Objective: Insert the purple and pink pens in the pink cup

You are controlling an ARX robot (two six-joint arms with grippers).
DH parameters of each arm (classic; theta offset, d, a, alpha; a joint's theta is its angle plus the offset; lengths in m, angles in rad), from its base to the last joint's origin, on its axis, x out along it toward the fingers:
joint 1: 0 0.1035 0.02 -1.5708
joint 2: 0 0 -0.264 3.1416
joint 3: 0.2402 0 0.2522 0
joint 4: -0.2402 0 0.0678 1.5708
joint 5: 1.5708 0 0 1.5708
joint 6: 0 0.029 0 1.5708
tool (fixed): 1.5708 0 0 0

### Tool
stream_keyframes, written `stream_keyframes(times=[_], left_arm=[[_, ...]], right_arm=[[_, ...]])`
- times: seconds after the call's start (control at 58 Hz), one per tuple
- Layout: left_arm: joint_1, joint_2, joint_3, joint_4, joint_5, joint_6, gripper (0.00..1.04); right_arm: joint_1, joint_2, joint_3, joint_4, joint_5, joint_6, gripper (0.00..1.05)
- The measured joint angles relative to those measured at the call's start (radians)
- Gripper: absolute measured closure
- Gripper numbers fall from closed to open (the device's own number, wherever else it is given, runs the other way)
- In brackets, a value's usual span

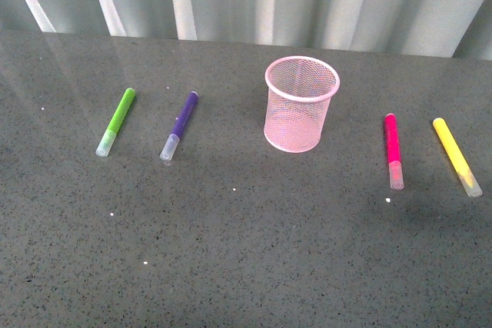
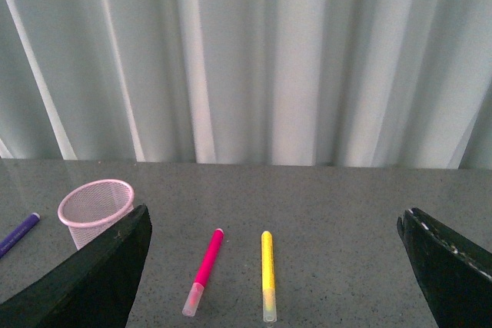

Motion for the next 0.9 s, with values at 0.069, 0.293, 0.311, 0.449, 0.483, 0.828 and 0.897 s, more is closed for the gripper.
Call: stream_keyframes(times=[0.069, 0.293, 0.311, 0.449, 0.483, 0.828, 0.897], left_arm=[[0.002, 0.169, 0.124, -0.058, -0.002, 0.034, 0.07], [0.018, 0.431, 0.352, -0.213, 0.009, 0.085, 0.07], [0.021, 0.447, 0.370, -0.227, 0.006, 0.086, 0.07], [0.031, 0.517, 0.449, -0.279, -0.001, 0.085, 0.07], [0.032, 0.531, 0.465, -0.286, 0.000, 0.084, 0.07], [0.007, 0.657, 0.618, -0.385, 0.013, 0.091, 0.07], [-0.003, 0.686, 0.640, -0.399, 0.024, 0.092, 0.07]], right_arm=[[0.000, 0.000, 0.000, 0.000, 0.000, 0.000, 0.07], [0.000, 0.000, 0.000, 0.000, 0.000, 0.000, 0.07], [0.000, 0.000, 0.000, 0.000, 0.000, 0.000, 0.07], [0.000, 0.000, 0.000, 0.000, 0.000, 0.000, 0.07], [0.000, 0.000, 0.000, 0.000, 0.000, 0.000, 0.07], [0.000, 0.000, 0.000, 0.000, 0.000, 0.000, 0.07], [0.000, 0.000, 0.000, 0.000, 0.000, 0.000, 0.07]])
